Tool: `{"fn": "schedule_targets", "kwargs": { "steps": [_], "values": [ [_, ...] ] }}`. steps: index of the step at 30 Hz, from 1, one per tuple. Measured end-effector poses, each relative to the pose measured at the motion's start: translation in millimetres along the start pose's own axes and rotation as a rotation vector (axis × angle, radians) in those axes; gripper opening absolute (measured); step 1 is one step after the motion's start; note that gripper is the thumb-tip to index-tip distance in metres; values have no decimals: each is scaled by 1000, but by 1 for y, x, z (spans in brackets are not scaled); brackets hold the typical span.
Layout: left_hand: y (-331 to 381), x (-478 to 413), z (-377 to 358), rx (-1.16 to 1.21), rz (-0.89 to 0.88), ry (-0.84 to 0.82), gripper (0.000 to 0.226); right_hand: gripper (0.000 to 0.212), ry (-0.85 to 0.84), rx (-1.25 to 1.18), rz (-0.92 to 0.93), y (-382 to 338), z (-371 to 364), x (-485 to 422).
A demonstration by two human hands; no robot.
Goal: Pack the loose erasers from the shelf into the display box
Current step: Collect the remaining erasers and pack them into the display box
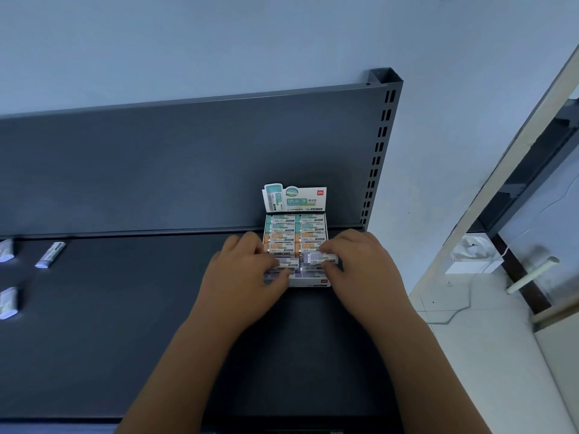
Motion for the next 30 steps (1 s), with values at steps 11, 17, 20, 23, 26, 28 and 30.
{"fn": "schedule_targets", "kwargs": {
  "steps": [11, 17, 20, 23, 26, 28, 30],
  "values": [
    [-8, 9, 2, -19, 15, 53, 27, 25, -43, -40, -72, -5, -10, -4],
    [-8, 11, 2, 17, 29, 33, 31, 10, -2, -92, -209, -4, -14, -5],
    [-9, 13, 1, 66, 55, -28, 31, 11, 35, -106, -284, -2, -15, -4],
    [-13, 13, -1, 137, 82, -111, 40, 13, 65, -67, -282, -10, -16, -4],
    [-17, 15, 4, 211, 66, -156, 47, 30, 175, -104, -283, -28, -15, -4],
    [-22, 17, 13, 246, 54, -128, 49, 37, 203, -179, -236, -48, -16, -5],
    [-31, 19, 24, 245, 51, -63, 50, 40, 142, -241, -171, -69, -22, -6]
  ]
}}
Point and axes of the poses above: each hand's wrist, its own x-axis away from the middle knuckle, its own z-axis out of the back of the hand, y = z × x, the point moved 4 cm from there along -x, towards the middle knuckle, and after that the axes turned 4 degrees about z, right-handed, at the moved point
